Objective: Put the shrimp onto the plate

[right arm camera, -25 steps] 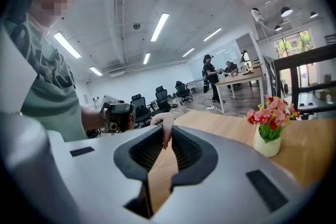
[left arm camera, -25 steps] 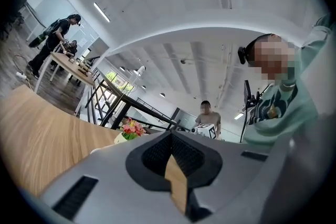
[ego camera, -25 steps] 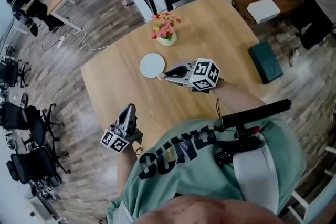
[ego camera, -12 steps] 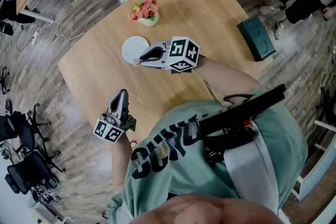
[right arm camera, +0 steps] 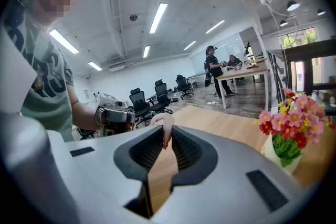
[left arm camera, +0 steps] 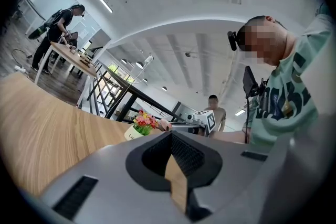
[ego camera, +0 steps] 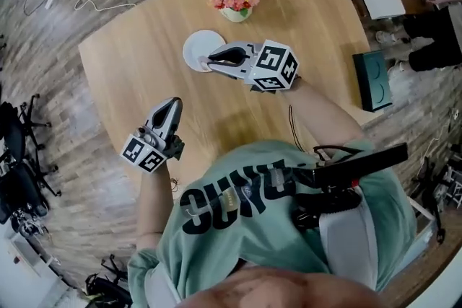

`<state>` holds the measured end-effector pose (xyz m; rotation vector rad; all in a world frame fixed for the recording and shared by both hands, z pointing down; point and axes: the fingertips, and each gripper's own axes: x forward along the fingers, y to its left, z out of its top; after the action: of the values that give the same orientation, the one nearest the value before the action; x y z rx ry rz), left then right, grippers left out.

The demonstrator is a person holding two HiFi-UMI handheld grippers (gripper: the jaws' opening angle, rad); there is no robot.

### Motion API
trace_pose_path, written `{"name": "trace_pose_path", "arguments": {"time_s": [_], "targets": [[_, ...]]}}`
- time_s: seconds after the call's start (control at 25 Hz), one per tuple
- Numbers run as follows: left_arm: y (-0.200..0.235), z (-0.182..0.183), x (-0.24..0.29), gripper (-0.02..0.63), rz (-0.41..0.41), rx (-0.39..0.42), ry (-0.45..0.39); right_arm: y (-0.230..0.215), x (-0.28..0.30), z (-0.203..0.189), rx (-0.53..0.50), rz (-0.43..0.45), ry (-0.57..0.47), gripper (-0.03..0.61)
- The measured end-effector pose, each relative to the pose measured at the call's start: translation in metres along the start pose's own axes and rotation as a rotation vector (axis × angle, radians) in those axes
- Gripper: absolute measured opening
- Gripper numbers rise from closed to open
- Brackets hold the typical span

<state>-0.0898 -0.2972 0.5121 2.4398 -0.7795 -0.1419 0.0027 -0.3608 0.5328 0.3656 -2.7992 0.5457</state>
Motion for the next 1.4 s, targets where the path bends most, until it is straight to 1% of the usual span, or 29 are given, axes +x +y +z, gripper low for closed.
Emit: {"name": "trace_pose_path", "arguments": {"time_s": [0.16, 0.36, 0.48, 0.72, 0.96, 1.08, 1.4], "targets": [[0.024, -0.001, 0.015, -0.005, 0.000, 0.004, 0.011, -0.027, 0.016, -0.006, -0.010, -0.019, 0.020, 0.055], [0.049, -0.011, 0.029, -0.005, 0.003, -0.016, 0.021, -0.058, 0.036, -0.028, -0.025, -0.044, 0.081, 0.055], [0.070, -0.017, 0.036, -0.005, 0.009, -0.027, 0.023, -0.080, 0.049, -0.037, -0.022, -0.065, 0.104, 0.055], [0.102, -0.028, 0.044, -0.003, 0.024, -0.046, 0.030, -0.110, 0.067, -0.054, -0.029, -0.092, 0.155, 0.055], [0.126, -0.036, 0.052, -0.003, 0.031, -0.048, 0.036, -0.129, 0.080, -0.076, -0.041, -0.114, 0.220, 0.055], [0.136, -0.039, 0.055, -0.005, 0.036, -0.050, 0.034, -0.136, 0.086, -0.090, -0.066, -0.131, 0.263, 0.055], [0.145, -0.049, 0.062, -0.004, 0.028, -0.035, 0.057, -0.148, 0.095, -0.115, -0.114, -0.162, 0.349, 0.056]]}}
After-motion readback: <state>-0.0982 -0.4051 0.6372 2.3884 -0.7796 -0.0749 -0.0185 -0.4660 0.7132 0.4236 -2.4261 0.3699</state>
